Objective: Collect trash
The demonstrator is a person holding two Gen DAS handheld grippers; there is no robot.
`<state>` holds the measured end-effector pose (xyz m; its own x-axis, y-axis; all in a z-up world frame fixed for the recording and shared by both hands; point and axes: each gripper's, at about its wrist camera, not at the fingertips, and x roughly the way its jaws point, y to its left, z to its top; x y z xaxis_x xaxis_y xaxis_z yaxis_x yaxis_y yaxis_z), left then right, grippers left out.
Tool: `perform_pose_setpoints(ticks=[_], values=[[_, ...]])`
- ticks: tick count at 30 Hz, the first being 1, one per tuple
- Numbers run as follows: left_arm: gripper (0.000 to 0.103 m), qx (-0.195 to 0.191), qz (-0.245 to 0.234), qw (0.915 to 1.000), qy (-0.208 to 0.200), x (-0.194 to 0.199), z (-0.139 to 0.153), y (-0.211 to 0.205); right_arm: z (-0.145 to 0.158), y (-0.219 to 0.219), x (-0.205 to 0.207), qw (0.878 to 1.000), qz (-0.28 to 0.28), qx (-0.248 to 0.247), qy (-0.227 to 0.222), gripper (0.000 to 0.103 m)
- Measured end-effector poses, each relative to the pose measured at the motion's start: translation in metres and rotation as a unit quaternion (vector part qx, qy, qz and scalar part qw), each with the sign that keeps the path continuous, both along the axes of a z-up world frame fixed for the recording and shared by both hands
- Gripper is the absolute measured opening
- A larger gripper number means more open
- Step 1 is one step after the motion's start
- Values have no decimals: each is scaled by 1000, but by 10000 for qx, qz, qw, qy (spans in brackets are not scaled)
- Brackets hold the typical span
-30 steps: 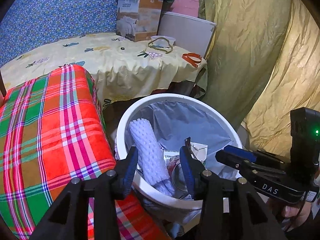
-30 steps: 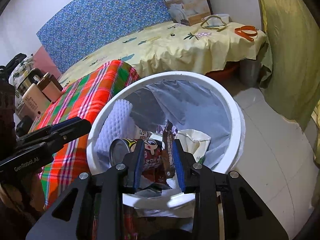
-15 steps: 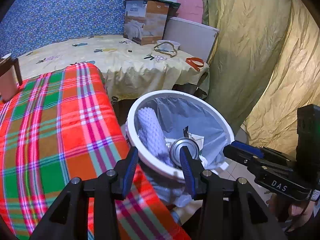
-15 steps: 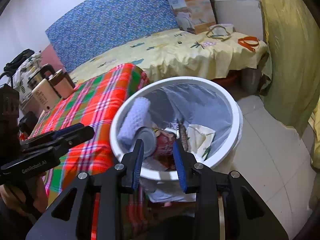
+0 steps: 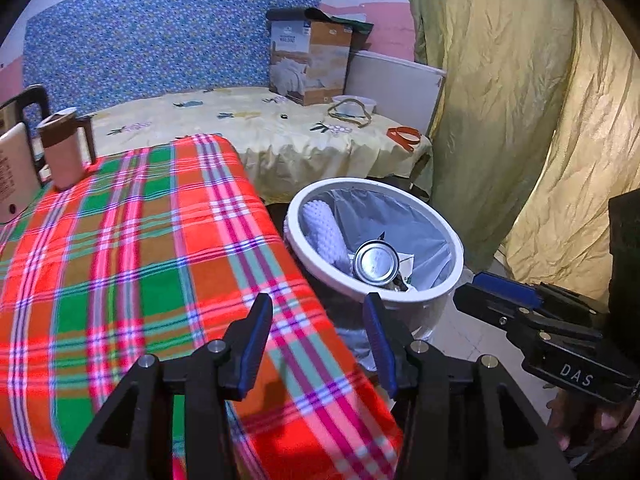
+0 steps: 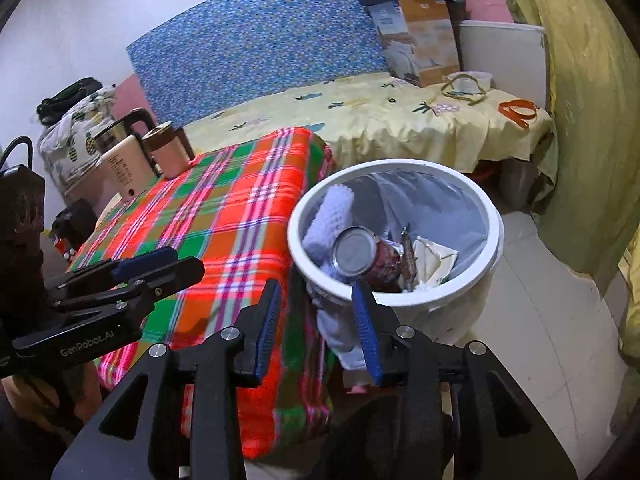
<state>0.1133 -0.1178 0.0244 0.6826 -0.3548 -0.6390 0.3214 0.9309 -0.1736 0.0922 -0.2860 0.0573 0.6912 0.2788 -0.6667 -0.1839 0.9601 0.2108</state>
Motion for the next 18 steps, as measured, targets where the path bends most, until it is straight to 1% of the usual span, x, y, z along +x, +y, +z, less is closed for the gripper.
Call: perform_pose_setpoints(ticks=[8,18], values=[[49,98,317,9994,-97,-28,-1,16,5,10,-23,9998,103,-97,-142,39],[49,183,595,9979,-203,-54,-3,30,3,14,-38,9996,102,-163,-214,40]])
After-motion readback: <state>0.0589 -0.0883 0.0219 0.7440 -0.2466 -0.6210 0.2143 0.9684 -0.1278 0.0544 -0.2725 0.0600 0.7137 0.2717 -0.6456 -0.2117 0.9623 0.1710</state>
